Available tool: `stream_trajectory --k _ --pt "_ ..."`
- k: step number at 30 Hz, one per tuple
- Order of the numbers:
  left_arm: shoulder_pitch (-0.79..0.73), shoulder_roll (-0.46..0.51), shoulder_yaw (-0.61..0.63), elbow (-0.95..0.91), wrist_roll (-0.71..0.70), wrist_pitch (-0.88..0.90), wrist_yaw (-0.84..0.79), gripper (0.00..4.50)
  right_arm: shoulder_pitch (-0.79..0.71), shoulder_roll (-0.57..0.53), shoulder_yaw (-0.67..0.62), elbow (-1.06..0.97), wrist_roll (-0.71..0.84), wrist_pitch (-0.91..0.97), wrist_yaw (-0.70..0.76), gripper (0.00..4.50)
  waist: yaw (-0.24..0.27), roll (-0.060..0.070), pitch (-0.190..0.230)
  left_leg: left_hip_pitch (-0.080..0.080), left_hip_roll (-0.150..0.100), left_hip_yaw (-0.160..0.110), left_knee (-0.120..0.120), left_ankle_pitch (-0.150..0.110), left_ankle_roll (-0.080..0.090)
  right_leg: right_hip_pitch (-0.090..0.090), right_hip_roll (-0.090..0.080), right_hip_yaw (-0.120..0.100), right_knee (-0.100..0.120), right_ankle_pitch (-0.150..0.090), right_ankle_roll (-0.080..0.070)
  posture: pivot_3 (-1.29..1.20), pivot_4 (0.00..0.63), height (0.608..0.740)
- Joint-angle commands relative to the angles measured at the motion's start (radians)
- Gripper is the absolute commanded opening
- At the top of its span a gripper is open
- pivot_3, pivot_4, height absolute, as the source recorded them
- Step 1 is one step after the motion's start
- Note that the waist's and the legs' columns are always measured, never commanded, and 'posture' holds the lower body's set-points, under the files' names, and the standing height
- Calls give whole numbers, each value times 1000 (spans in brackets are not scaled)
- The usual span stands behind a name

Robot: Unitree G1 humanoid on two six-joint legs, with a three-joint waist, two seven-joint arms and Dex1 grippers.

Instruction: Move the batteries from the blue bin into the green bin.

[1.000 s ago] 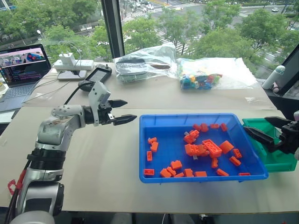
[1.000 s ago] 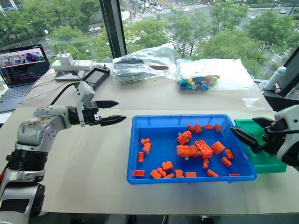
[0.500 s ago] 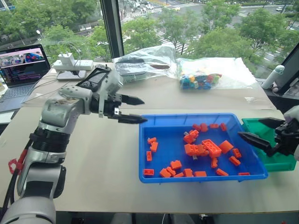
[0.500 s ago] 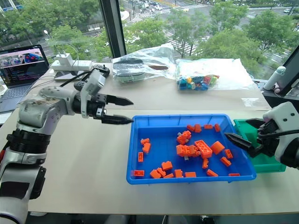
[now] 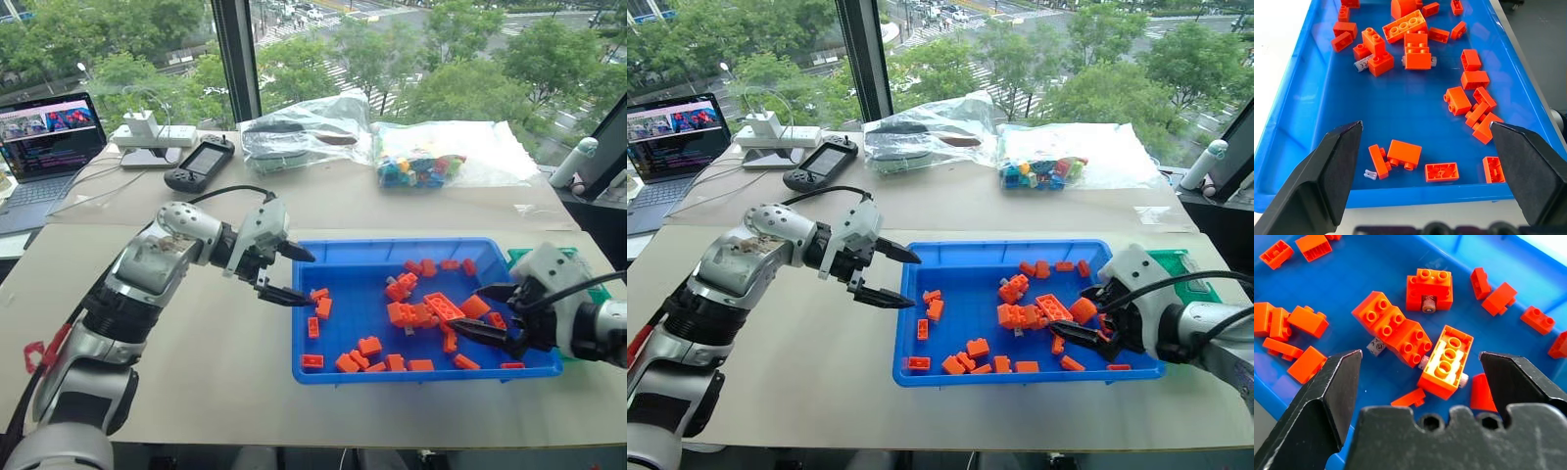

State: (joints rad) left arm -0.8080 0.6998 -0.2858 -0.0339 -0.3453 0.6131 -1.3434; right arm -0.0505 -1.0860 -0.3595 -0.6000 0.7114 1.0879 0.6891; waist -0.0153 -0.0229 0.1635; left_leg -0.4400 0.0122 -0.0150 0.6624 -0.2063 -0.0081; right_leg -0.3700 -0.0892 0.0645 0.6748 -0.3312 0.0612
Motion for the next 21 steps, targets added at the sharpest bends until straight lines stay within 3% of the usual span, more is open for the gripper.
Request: stream_trajectory --k 1,5,21 --pt "10 -5 42 -20 11 -22 52 4500 2 -10 36 40 -34 -12 5 3973 0 0 0 0 0 0 0 0 0 0 0 0 0 0 0 0 150 732" --pt "24 -5 52 -23 8 -16 72 4500 -8 -1 90 78 -79 -17 -19 2748 1 0 0 0 0 0 0 0 0 0 0 0 0 0 0 0 150 732" --pt "26 -17 52 -12 15 -55 80 4500 -84 110 123 117 -96 45 -89 2748 1 0 0 0 0 0 0 0 0 0 0 0 2 0 0 0 150 732"
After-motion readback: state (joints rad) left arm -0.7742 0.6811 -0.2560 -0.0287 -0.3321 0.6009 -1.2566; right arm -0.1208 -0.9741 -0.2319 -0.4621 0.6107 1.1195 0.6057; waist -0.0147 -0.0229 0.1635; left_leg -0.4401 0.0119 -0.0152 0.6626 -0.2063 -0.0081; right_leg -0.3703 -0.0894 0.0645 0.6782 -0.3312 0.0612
